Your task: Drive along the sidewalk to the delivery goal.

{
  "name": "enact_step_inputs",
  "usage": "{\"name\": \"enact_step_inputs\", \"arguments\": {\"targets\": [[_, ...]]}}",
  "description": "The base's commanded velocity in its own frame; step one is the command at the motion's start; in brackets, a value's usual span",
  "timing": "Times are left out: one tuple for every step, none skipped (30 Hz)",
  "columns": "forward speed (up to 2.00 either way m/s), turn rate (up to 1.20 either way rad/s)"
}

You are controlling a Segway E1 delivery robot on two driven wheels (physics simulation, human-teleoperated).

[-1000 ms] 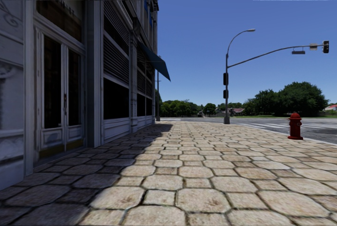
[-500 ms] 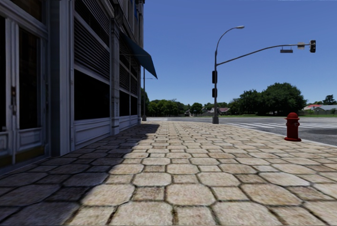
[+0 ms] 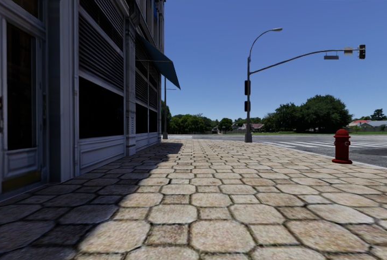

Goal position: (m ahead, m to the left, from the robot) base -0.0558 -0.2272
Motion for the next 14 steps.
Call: {"name": "enact_step_inputs", "arguments": {"targets": [[0.0, 0.0], [0.0, 0.0], [0.0, 0.0], [0.0, 0.0], [0.0, 0.0], [0.0, 0.0], [0.0, 0.0], [0.0, 0.0], [0.0, 0.0], [0.0, 0.0], [0.0, 0.0], [0.0, 0.0], [0.0, 0.0], [0.0, 0.0]]}}
